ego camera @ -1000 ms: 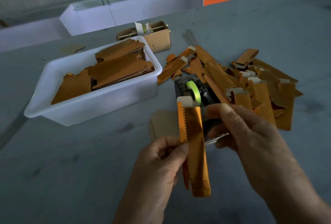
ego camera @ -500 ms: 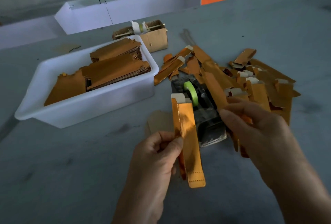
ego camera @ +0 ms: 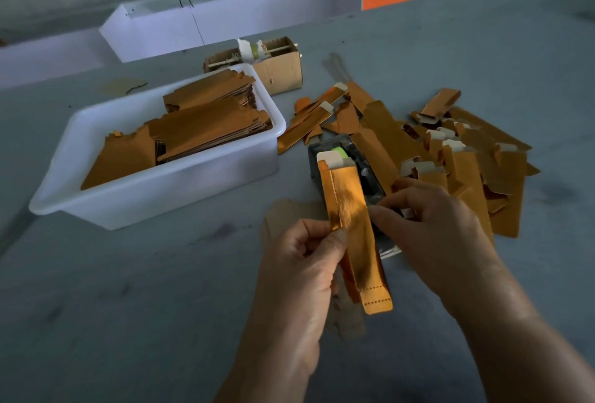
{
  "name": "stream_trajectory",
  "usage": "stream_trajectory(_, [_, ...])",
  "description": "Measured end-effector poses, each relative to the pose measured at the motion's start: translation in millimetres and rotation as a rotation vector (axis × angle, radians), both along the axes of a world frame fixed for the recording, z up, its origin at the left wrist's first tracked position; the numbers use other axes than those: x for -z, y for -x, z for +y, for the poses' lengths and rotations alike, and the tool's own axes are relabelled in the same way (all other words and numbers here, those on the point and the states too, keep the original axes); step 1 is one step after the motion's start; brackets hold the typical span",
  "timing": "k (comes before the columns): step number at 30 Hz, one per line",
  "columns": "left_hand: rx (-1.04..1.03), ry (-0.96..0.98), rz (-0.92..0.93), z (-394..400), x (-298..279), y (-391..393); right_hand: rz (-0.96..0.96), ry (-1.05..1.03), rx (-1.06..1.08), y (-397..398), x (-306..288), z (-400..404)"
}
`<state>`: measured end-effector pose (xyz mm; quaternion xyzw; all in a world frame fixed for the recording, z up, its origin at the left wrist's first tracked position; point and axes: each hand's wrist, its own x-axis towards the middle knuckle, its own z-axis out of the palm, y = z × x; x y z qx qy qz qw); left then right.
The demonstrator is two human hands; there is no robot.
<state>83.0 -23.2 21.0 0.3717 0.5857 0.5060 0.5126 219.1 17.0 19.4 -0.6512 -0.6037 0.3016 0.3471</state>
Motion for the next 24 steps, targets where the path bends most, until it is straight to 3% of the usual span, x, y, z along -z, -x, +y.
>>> stream_trajectory(4, [0.002,0.06,-0.078,0,-1,-6,0.082,-0.031,-0.003,4,2,2])
stream_trajectory(7, [0.004,0.104,-0.14,-1,0,-10,0.41,0.004,0.052,8,4,-1])
stream_trajectory(9, [0.003,0.122,-0.169,-2,2,-13,0.487,-0.002,0.064,4,4,-4])
stream_trajectory(14, [-0.019,0.094,-0.16,-4,5,-14,0.173,-0.068,0.071,-5,7,-17])
stream_trajectory(24, [-0.052,-0.034,-0.229,-2,0,-2,0.092,-0.106,0.124,2,13,-28])
